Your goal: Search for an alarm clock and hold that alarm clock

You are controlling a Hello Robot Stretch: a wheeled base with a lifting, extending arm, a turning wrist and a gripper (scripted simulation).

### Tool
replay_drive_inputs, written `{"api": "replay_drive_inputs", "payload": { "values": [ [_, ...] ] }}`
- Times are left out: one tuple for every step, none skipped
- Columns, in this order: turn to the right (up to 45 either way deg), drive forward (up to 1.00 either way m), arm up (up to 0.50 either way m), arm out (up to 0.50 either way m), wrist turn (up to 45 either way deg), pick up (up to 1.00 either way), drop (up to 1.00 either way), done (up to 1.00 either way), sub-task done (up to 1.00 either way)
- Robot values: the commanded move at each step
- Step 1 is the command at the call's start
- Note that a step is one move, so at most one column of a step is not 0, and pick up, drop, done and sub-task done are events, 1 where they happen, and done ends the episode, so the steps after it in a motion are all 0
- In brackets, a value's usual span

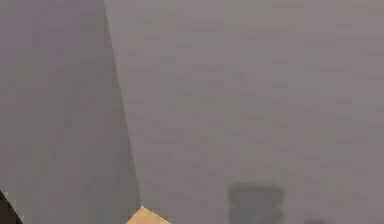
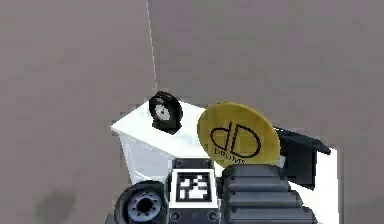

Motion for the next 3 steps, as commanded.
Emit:
{"api": "replay_drive_inputs", "payload": {
  "values": [
    [0.0,0.0,0.0,0.44,0.0,0.0,0.0,0.0,0.0],
    [0.0,0.0,0.0,0.0,45.0,0.0,0.0,0.0,0.0],
    [0.0,0.0,0.0,0.0,45.0,0.0,0.0,0.0,0.0]
  ]
}}
